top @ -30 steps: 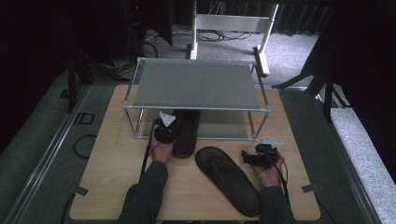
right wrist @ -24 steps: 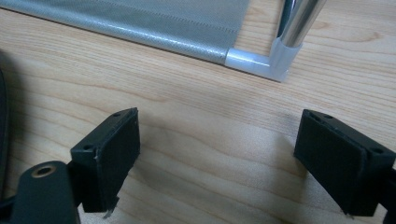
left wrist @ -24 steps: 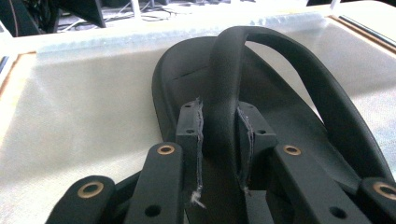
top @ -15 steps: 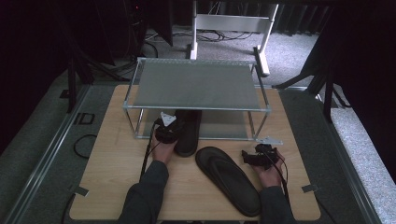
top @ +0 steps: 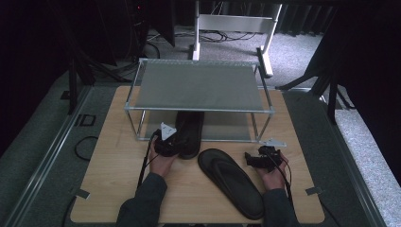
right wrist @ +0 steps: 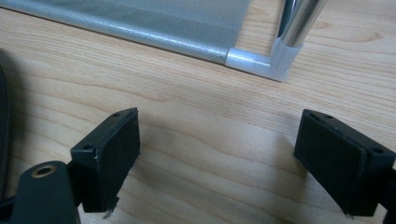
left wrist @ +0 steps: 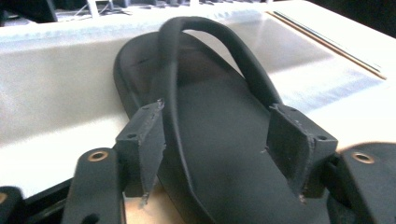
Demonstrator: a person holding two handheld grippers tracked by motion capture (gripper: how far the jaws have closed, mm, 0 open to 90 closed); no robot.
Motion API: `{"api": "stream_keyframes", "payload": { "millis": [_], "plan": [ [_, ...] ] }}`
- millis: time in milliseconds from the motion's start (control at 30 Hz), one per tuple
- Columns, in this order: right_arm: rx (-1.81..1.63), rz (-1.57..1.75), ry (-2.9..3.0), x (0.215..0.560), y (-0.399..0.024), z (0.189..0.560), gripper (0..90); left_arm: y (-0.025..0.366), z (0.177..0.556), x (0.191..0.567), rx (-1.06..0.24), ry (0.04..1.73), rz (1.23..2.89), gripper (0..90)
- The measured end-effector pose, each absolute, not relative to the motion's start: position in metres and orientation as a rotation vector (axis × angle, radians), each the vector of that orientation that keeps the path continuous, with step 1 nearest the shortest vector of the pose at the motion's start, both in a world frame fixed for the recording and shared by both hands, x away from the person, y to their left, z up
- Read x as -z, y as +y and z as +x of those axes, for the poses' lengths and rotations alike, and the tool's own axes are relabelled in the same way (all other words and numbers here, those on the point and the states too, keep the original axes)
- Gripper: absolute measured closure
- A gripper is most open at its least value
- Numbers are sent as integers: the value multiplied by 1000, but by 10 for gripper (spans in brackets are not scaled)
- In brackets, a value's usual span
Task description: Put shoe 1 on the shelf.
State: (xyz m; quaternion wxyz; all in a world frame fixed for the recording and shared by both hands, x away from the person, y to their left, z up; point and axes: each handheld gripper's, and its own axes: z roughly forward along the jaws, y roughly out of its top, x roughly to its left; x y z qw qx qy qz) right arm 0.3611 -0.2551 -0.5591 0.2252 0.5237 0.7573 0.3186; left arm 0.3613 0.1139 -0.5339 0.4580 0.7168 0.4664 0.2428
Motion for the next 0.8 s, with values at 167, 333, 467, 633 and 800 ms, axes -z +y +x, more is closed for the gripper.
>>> {"api": "stream_keyframes", "payload": {
  "millis": [167,333,467,633,800],
  "plan": [
    [-879,1444,2089,559,-255,361,140,118,346,533,-610,1140,1774,306],
    [-879,1444,2089,559,-255,361,140,122,332,534,-576,1140,1773,270],
    [-879,1445,2089,559,-255,361,140,124,322,535,-544,1138,1776,244],
    [-879,1445,2089,559,-255,361,140,125,309,540,-519,1132,1799,216],
    [-879,1445,2089,559,-255,361,140,127,300,545,-522,1135,1819,203]
  ]
}}
